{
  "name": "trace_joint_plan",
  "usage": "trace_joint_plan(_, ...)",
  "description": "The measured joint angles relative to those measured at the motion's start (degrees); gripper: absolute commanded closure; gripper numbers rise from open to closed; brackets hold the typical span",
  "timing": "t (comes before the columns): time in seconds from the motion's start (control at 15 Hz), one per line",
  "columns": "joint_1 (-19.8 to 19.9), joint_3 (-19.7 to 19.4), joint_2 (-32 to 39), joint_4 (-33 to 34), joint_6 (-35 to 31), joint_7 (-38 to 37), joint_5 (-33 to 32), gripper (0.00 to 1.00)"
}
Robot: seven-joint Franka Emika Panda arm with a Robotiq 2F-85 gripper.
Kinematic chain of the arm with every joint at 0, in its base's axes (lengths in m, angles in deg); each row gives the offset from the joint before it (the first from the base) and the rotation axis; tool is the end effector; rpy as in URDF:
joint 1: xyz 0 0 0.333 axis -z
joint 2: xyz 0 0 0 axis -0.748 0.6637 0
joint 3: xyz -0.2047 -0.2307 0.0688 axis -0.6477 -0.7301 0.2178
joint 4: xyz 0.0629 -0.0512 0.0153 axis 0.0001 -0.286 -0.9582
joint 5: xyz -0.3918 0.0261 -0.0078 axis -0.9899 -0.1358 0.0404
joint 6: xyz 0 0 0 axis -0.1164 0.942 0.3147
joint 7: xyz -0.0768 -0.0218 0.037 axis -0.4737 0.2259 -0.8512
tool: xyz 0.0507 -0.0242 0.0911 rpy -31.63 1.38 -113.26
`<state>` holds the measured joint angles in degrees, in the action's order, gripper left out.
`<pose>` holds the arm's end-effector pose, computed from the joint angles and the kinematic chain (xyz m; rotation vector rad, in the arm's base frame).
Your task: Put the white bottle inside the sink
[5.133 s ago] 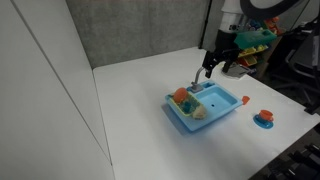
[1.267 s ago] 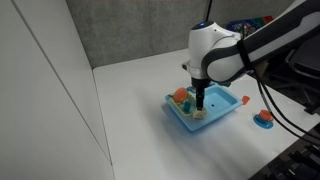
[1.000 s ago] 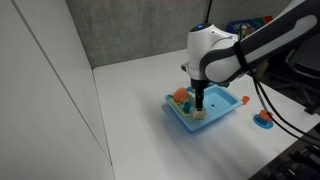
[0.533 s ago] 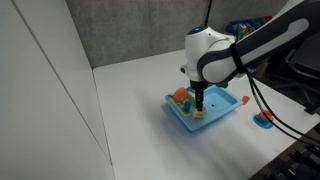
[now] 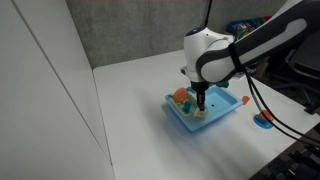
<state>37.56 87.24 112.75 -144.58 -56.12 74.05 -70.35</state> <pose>0.5940 0.1886 0.1868 2.7538 1.1790 -0.4038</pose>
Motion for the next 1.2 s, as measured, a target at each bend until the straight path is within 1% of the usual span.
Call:
trace_joint_plan(0.33, 0.0, 0.3, -0.6, 0.0, 1.4, 0.0, 0.0, 0.9)
trace_joint_plan(0.73, 0.0, 0.6, -4.3, 0.0, 4.7, -0.5, 0.1, 0.9)
trace_joint_plan(1.0, 0.5, -0.2, -6.6, 0.0, 6.2, -2.2, 0.1, 0.9)
trace_joint_plan(1.2, 1.5, -1.4, -7.5, 0.0, 6.9, -3.6, 0.1, 0.89)
